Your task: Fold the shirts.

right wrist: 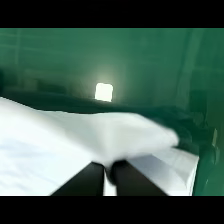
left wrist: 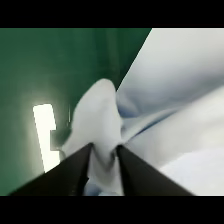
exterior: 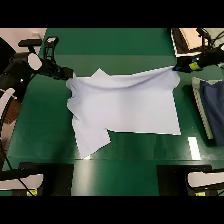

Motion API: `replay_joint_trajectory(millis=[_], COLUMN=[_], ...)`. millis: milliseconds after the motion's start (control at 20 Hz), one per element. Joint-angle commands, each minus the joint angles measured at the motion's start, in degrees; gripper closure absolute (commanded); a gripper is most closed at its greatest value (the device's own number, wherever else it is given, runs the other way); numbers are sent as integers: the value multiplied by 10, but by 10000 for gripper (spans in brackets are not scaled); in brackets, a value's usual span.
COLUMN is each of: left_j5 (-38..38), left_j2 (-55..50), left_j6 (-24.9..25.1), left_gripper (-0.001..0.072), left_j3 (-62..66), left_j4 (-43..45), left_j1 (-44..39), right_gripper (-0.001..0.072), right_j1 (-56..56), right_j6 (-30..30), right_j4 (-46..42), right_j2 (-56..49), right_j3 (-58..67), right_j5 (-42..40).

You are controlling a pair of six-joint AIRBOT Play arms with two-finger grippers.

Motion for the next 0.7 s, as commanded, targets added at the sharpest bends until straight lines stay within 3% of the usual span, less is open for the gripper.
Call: replay_joint_trajectory(millis=[0,150,300,450,650], left_j5=[18,-106,-185,-189,-130], left_j2=[-14,-2,45,117,193], left_j6=[1,1,9,9,41], left_gripper=[153,153,170,169,169], left_j3=[7,42,-8,-148,-337], left_j4=[0,-2,-11,-38,-166], left_j1=[5,43,82,87,87], right_gripper=[324,326,326,326,326], right_j1=[8,-3,-22,-31,-30], right_j6=[1,-3,-7,-15,-16], right_j4=[0,-1,-1,-1,1], right_j2=[-53,-26,48,127,203], right_j3=[71,75,-8,-122,-235], right_j5=[38,91,101,99,57])
